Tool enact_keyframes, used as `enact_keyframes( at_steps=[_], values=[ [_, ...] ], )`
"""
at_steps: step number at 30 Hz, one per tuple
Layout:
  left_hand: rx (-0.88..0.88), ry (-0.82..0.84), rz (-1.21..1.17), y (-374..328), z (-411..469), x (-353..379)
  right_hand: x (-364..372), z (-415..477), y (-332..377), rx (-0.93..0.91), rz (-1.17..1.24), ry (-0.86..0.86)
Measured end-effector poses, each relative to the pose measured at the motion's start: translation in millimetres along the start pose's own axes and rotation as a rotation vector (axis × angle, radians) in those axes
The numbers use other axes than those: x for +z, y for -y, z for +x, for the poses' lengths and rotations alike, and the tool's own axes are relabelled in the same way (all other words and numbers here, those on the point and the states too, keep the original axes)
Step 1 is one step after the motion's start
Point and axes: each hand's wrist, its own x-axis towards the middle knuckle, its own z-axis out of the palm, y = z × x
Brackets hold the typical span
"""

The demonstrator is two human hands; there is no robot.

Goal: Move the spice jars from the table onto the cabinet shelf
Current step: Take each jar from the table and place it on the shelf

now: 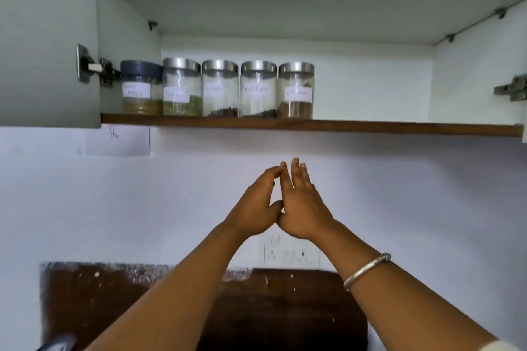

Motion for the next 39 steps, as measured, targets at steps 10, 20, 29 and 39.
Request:
enact_keyframes(
  at_steps=[10, 20, 29, 39],
  values=[
    [-0.173, 0.219, 0.036, 50.3, -110.8, 22.6, 77.4, -93.0, 28.3, 0.109, 0.057, 0.255],
    [-0.345, 0.441, -0.005, 101.7, -198.0, 81.2, 164.4, -181.5, 17.4, 0.218, 0.147, 0.458],
    [-0.527, 0.462, 0.003, 144.2, -229.7, 154.1, 245.6, -209.7, -27.3, 0.169, 0.038, 0.52],
    [-0.739, 0.512, -0.006, 178.9, -267.1, 215.8, 326.9, -222.1, -63.6, 0.348, 0.262, 0.63]
  ],
)
